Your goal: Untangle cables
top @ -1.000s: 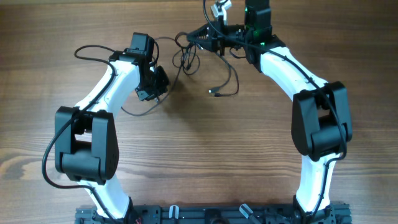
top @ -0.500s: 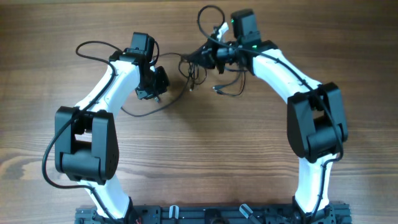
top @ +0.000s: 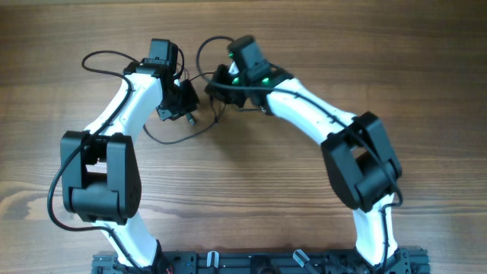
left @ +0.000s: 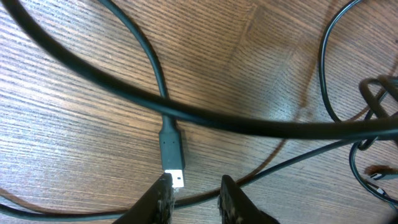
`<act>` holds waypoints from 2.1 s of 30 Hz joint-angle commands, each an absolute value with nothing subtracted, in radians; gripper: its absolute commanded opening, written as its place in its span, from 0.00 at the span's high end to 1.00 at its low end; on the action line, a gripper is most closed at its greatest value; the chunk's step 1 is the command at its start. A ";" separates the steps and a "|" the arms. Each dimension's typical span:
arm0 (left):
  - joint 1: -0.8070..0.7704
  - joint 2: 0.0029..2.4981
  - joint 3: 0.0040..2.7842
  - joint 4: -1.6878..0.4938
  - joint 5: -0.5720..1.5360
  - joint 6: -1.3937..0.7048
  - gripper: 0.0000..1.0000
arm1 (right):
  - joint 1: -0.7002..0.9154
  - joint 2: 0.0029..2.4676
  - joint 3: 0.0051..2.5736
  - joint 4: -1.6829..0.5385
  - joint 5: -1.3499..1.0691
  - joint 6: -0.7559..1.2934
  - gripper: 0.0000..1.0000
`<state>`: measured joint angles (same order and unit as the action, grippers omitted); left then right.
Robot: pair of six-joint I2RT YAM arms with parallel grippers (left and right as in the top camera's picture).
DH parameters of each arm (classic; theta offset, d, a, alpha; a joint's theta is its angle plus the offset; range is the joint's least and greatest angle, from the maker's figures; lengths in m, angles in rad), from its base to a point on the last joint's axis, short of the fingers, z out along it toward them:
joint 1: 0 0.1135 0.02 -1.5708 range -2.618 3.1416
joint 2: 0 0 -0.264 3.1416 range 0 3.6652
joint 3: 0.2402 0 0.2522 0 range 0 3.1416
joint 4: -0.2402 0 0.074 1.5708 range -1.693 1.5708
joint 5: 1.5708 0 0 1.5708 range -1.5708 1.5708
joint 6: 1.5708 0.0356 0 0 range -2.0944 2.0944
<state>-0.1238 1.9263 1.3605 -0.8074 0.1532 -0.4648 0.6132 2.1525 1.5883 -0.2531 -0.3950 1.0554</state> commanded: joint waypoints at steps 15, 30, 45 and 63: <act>-0.118 1.928 1.356 -0.809 0.140 -0.452 0.68 | 0.595 2.042 1.610 -0.234 -0.247 0.760 0.29; 0.061 1.851 1.356 -0.868 0.234 -0.422 0.22 | 0.595 2.120 1.610 -0.182 -0.112 0.684 0.43; 0.068 1.854 1.356 -0.866 0.234 -0.422 0.00 | 0.598 2.246 1.610 -0.048 -0.292 0.759 0.50; 0.068 1.854 1.356 -0.869 0.234 -0.422 0.00 | 0.562 2.243 1.610 -0.556 -0.517 0.580 0.83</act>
<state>0.0677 1.8679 1.3605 -0.8684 0.2192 -0.4381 0.5671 2.2402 1.5997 -0.5041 -0.5503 0.6212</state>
